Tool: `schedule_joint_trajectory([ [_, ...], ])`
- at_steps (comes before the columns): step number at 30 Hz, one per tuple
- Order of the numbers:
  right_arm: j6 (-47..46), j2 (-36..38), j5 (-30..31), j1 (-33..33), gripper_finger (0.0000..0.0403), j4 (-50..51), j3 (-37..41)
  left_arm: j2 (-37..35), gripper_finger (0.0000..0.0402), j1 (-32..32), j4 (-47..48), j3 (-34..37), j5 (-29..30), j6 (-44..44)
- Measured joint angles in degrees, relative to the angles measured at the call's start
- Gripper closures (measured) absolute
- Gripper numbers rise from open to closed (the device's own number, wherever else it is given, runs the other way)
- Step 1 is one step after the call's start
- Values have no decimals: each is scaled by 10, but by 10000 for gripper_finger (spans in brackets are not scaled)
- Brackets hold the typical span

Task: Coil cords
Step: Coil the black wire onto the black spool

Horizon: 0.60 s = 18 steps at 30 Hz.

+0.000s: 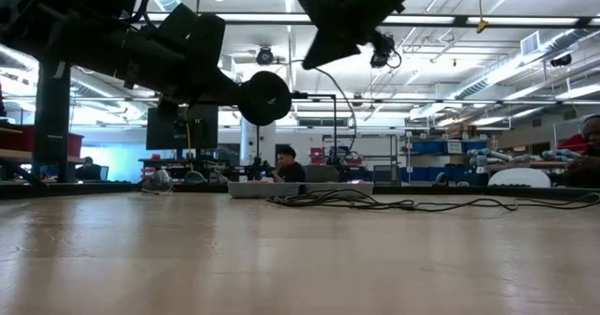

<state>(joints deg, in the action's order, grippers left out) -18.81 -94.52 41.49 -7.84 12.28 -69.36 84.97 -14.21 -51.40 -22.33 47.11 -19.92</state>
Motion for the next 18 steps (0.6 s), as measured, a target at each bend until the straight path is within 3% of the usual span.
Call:
schedule_joint_trajectory([
  [6, -68, 6, 0, 3, 403, 90, 0, 0, 401, -1, -2, 0, -2, 1],
  [13, -121, 7, -79, -2, 403, 138, 0, 0, 402, -1, -61, 1, -1, 33],
  [18, -140, 7, -90, -11, 403, 162, 0, 0, 401, -1, -103, 0, -1, 65],
])
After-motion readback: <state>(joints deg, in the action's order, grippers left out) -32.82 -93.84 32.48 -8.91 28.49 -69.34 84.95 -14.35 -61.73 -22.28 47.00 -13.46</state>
